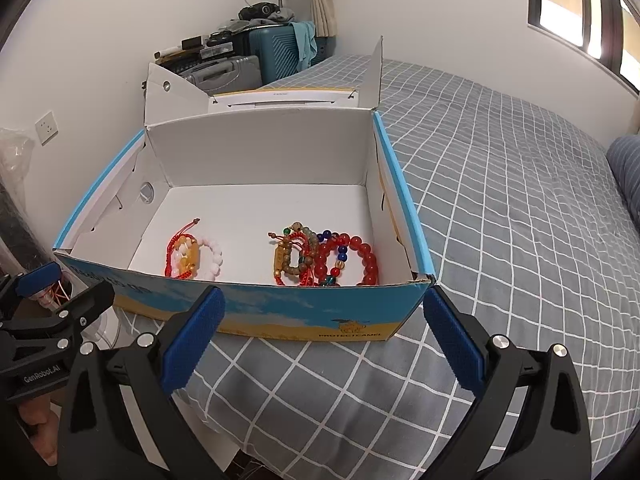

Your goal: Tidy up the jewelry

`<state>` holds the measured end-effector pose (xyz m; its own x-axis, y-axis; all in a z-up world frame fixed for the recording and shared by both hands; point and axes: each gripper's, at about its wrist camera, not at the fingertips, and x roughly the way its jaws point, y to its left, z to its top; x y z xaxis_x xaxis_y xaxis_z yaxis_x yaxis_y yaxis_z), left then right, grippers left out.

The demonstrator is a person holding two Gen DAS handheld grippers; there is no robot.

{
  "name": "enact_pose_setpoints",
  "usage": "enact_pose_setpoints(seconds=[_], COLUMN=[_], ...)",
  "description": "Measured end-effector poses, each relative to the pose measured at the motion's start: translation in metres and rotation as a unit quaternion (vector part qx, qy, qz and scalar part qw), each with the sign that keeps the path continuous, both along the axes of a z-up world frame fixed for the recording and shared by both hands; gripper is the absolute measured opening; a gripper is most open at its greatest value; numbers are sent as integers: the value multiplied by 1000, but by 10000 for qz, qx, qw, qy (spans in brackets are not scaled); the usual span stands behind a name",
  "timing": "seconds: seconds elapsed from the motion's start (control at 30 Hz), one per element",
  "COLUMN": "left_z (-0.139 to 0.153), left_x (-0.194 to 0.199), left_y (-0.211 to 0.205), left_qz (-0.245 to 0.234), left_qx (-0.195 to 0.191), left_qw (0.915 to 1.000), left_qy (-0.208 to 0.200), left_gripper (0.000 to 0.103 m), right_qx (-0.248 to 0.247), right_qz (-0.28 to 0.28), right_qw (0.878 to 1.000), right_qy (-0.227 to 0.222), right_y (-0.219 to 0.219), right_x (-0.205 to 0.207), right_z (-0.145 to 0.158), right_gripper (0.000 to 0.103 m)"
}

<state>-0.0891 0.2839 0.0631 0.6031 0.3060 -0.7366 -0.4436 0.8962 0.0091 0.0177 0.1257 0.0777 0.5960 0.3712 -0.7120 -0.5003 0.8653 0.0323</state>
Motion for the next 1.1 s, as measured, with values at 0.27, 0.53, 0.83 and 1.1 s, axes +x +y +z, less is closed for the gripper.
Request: enact_pose_setpoints(seconds=[0.27, 0.53, 0.83, 1.1], left_z=[1, 2, 4, 6], left_x=[1, 0, 0, 2], left_y=[3, 2, 2, 1], left_qz=[38, 58, 24, 21], left_qx=[-68, -56, -84, -88], left_qw=[10000, 10000, 10000, 9999], left_qy=[-9, -28, -42, -78], left_gripper=[97, 97, 97, 97], right_qx=[-4, -13, -22, -20], right_qz=[12, 30, 15, 18], right_qw=[10000, 10000, 10000, 10000], right_qy=[8, 10, 1, 3], right_y=[0, 1, 1, 1], right_x=[-2, -4, -3, -3], right_z=[0, -1, 0, 1], right_gripper=[95, 95, 95, 95])
